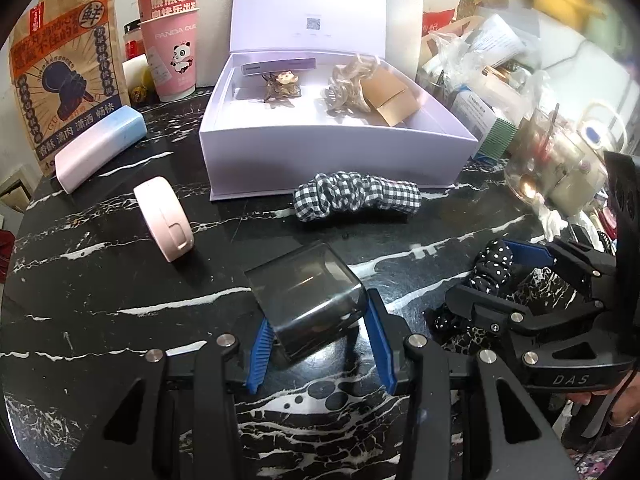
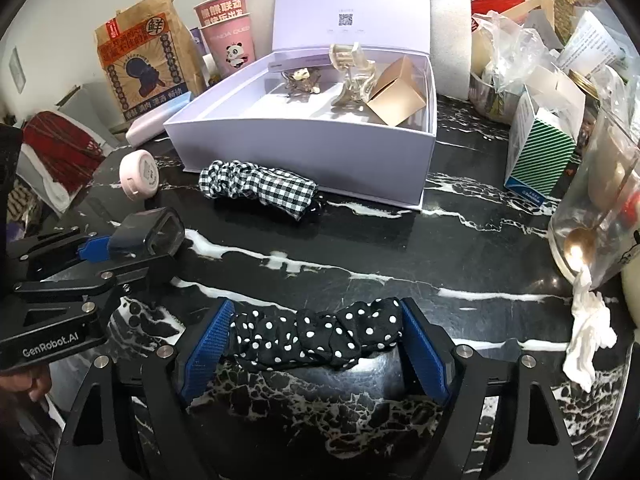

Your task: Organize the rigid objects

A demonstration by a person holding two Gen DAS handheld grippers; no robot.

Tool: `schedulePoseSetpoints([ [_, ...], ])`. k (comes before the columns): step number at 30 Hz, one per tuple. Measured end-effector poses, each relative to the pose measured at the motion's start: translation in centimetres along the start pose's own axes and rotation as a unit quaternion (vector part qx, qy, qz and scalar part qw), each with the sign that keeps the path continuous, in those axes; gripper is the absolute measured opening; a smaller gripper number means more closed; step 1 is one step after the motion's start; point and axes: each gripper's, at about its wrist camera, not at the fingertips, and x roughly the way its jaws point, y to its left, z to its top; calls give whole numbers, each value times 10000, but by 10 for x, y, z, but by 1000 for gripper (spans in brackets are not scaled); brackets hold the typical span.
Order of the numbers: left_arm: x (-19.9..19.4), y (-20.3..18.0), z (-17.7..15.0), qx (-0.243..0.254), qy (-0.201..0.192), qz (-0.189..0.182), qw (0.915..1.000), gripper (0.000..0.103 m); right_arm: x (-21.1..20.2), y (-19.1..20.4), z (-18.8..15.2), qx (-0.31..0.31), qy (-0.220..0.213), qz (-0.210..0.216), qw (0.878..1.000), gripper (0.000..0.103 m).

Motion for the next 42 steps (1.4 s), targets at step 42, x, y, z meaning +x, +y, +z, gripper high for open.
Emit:
schedulePoseSetpoints([
  [42, -1, -5, 4, 98, -254, 97, 9996, 16, -14, -7, -6, 184, -55, 273, 9994, 83],
])
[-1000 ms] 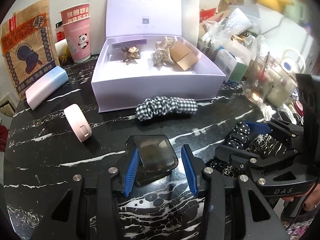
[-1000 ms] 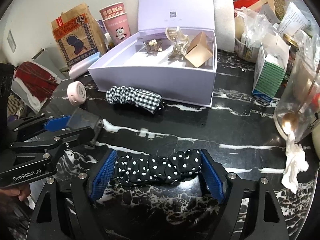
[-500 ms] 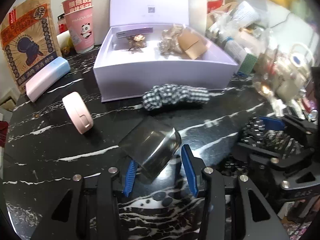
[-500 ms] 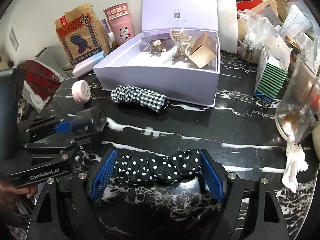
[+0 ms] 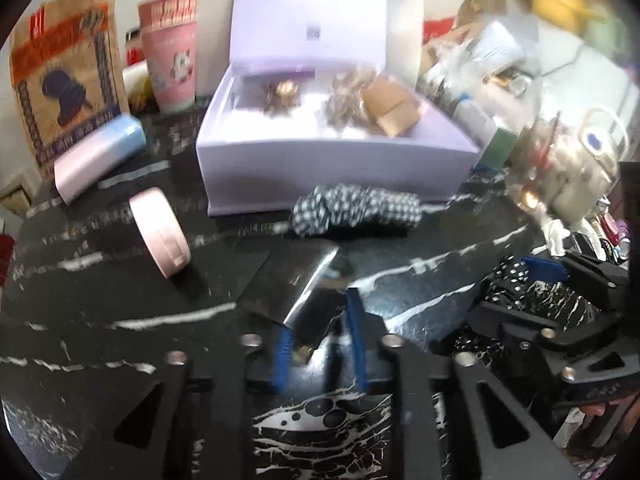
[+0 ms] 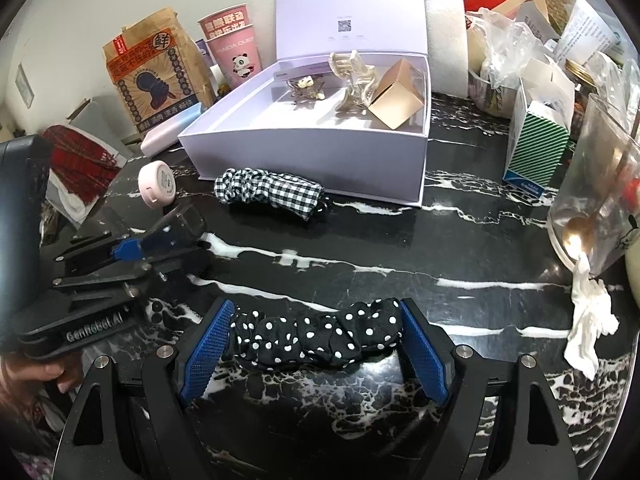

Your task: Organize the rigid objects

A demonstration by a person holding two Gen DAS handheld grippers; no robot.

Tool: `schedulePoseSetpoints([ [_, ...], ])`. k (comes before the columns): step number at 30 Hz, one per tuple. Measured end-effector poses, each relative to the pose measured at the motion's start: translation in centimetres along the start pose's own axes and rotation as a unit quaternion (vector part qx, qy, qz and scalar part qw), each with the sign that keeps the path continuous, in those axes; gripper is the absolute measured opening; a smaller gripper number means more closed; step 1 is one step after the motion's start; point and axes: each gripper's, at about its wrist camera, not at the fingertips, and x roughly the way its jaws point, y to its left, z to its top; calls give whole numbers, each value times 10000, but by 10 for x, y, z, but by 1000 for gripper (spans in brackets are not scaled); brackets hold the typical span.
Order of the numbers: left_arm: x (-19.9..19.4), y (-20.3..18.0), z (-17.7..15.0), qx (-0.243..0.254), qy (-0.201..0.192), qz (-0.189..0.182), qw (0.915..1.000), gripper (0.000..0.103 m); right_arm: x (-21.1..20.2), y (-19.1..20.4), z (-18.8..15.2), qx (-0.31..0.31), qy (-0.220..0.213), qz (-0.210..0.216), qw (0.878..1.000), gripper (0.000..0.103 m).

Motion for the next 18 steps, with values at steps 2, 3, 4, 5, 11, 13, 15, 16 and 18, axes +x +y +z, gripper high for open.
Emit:
schedulePoseSetpoints([
  [2, -4, -4, 2, 100, -32, -25, 9999, 13, 0, -1, 0, 18, 10, -3, 10000, 83],
  [3, -4, -5, 3, 98, -16, -56, 9999, 13, 1, -2, 0, 30, 12, 1, 10000, 83],
  [4, -4, -5, 3, 77, -1, -86, 9999, 13, 1, -1, 0, 44, 11, 1, 10000, 83],
  [5, -4, -5, 3, 63, 3, -99, 9999, 13, 0, -1, 0, 49, 5, 2, 10000, 83],
  [11, -14, -6, 5, 74, -37, -204, 9998, 11, -4, 0, 2, 18, -46, 13, 10000, 83],
  [13, -18, -6, 8, 83, -78, -202, 9997, 11, -6, 0, 3, 1, -76, 23, 10000, 83],
  [15, -22, -6, 11, 93, -121, -228, 9996, 11, -8, 1, 6, -23, -125, 38, 9999, 83],
  [16, -24, -6, 12, 102, -154, -224, 9996, 11, -9, 1, 7, -36, -150, 44, 9999, 83],
  [18, -29, -8, 16, 153, -227, -199, 9994, 11, -12, 2, 11, -84, -196, 64, 9998, 83],
])
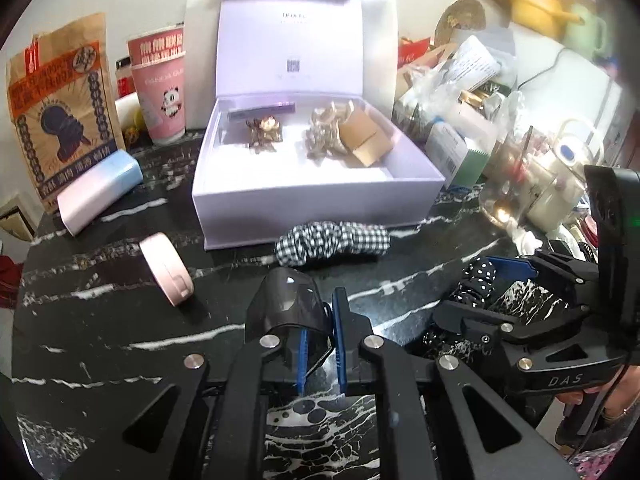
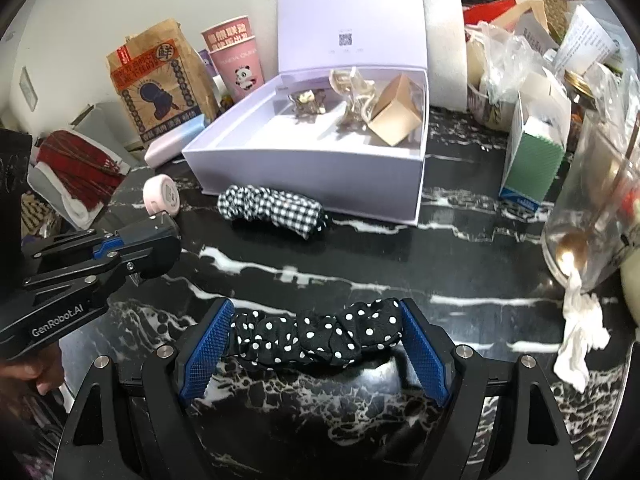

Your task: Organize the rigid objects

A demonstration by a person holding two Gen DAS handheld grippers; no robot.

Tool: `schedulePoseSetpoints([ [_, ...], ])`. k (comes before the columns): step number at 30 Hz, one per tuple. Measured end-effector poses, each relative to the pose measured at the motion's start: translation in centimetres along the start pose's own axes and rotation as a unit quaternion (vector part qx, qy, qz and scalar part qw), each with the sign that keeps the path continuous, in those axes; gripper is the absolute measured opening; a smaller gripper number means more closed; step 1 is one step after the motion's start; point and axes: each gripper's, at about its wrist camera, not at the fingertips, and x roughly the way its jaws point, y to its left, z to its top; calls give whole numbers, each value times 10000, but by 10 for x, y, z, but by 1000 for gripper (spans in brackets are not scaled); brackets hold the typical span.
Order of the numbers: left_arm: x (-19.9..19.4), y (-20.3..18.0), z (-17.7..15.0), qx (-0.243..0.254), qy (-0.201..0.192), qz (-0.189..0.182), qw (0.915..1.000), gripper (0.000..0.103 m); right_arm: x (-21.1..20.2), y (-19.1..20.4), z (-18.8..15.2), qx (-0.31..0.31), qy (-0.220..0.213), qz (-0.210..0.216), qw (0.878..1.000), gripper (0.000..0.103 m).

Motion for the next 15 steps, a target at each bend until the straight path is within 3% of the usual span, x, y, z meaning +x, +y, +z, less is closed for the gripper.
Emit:
schedulePoseSetpoints([
  [15, -26, -3, 43, 207, -468, 40, 9987, 11, -25, 12, 41, -491, -459, 123, 9977, 83],
])
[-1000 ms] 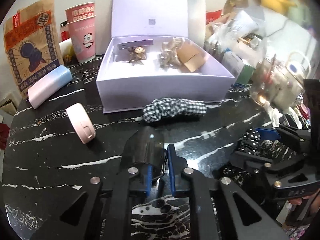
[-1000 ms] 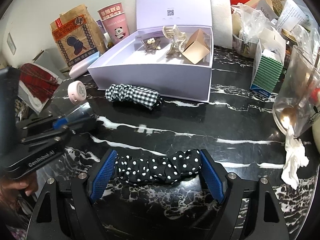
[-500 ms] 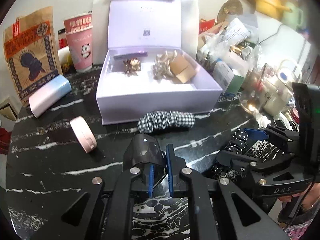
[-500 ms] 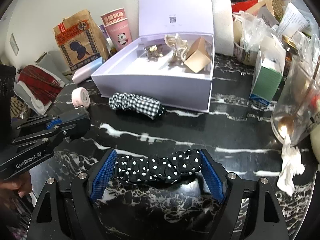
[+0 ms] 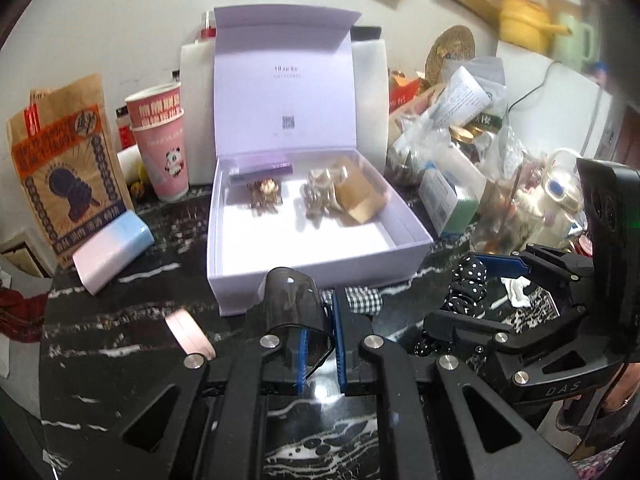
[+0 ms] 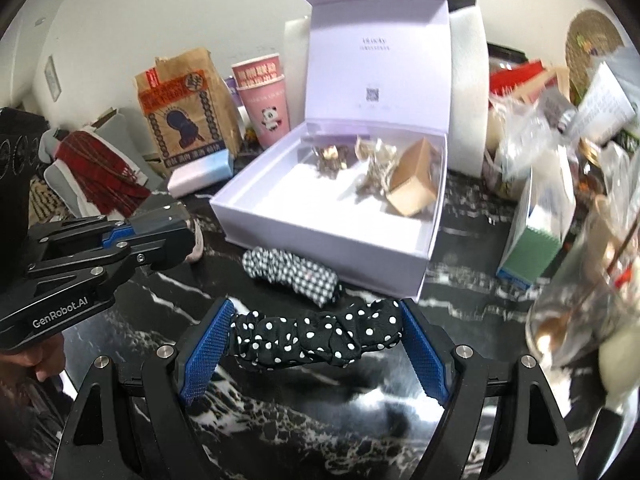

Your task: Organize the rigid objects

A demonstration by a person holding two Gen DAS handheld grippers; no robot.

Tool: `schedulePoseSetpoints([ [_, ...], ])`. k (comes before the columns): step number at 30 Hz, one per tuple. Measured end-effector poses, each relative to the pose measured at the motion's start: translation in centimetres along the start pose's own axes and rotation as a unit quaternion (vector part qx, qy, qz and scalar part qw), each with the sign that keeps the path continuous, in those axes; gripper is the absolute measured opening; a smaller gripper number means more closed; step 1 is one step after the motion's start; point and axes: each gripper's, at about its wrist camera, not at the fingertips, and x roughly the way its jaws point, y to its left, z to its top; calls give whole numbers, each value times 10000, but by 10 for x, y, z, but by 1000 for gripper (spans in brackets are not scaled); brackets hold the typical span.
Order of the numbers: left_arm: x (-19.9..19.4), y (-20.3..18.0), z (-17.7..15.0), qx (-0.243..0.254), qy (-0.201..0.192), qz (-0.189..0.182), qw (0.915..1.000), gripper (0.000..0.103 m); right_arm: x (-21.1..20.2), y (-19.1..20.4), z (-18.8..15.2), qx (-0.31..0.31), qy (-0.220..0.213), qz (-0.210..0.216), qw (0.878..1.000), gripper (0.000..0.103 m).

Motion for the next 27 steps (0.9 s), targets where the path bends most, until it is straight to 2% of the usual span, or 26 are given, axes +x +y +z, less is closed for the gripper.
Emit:
schedulePoseSetpoints([
  [13, 10, 1, 44, 186, -194, -137, 9995, 11, -5, -1, 47, -387, -351, 60, 9986, 83],
  [27, 56, 17, 90, 293, -99, -298, 9991, 11, 23, -28, 92, -400, -364, -19, 9985, 83],
])
